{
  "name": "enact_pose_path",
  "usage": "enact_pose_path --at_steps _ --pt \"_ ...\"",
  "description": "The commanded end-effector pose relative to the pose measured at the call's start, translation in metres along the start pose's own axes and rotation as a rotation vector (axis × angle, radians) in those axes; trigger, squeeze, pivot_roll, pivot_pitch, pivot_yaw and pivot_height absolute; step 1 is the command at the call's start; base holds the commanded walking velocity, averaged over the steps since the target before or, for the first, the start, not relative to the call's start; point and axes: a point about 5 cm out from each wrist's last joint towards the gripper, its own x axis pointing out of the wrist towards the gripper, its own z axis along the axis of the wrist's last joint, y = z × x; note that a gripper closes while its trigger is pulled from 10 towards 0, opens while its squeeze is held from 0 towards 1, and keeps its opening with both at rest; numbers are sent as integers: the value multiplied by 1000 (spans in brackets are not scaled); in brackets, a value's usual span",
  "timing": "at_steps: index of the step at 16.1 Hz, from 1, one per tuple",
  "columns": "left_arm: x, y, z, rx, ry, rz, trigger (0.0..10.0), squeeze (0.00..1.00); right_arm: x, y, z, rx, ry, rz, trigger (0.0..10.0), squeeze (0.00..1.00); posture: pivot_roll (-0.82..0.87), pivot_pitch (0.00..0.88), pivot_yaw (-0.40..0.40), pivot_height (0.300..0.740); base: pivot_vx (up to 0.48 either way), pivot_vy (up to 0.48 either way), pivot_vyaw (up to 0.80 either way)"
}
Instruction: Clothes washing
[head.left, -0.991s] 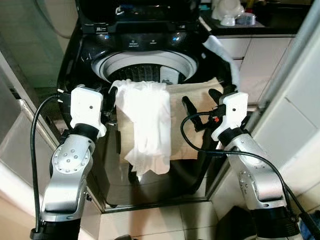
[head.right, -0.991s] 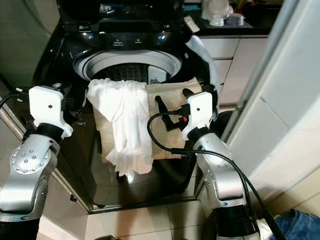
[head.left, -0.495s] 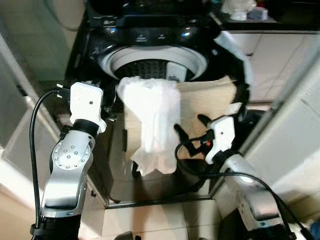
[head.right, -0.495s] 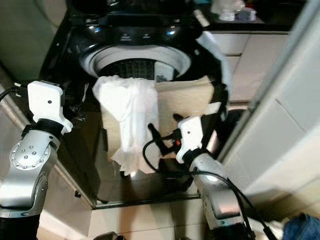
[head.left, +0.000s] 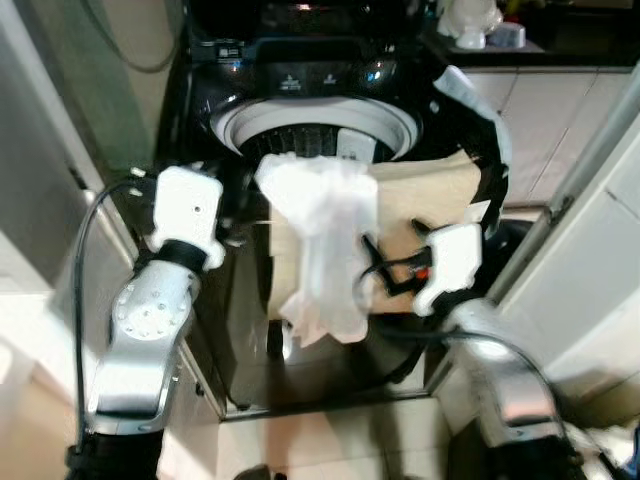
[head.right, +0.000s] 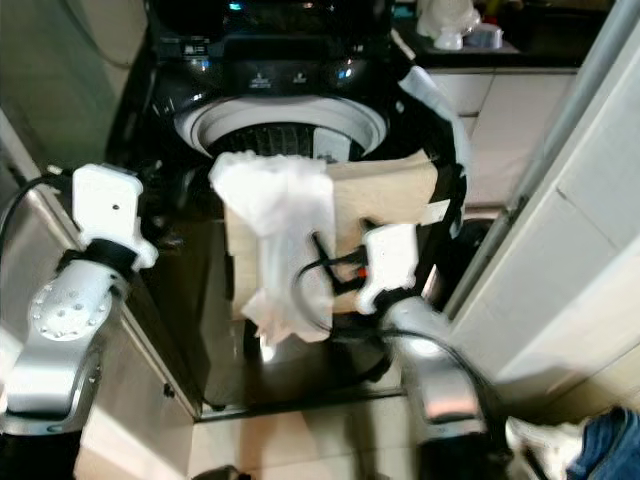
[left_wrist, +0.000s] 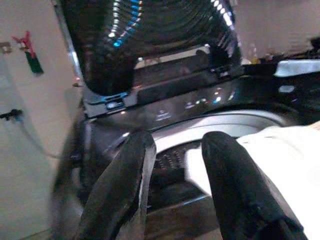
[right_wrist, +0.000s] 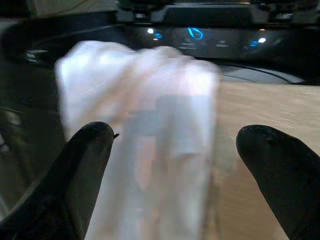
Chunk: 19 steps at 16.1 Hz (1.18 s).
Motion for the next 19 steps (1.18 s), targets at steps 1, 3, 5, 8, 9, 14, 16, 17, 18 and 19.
enact_pose_path --at_steps 1,3,5,8,9,14,16,17,18,19 --pt "2 -5 1 -8 -5 -14 10000 0 0 -8 -1 -27 8 -23 10000 82 -48 0 21 740 0 0 0" --pt "2 -5 3 -19 -11 -9 10000 0 3 -9 -8 15 36 -37 10000 78 -40 0 22 740 0 0 0" --pt "0 -3 5 -21 -20 -5 10000 0 4 -6 -22 49 91 -44 10000 86 -26 0 25 740 0 0 0" --pt "-7 4 6 -9 -8 10 10000 0 0 13 -58 83 208 45 10000 86 8 0 51 740 0 0 0" --pt "-8 6 6 -7 -5 13 10000 0 1 18 -65 58 224 64 10000 86 13 0 55 740 0 0 0" --pt "-16 3 1 19 32 -21 10000 0 53 3 -40 -186 109 -126 0 0 70 15 61 740 0 0 0" --pt "-18 -3 0 13 36 -21 10000 0 65 -8 -29 -215 77 -217 0 0 80 14 46 740 0 0 0" --pt "-21 -5 0 17 41 -21 10000 0 69 -11 -26 -235 75 -242 0 0 92 20 35 740 0 0 0" --pt "-23 -7 -1 25 52 -20 10000 0 73 -12 -23 -248 71 -245 0 0 109 28 23 740 0 0 0" --pt "-26 -7 0 29 56 -14 10000 0 76 -11 -20 -248 61 -238 0 0 118 38 17 740 0 0 0"
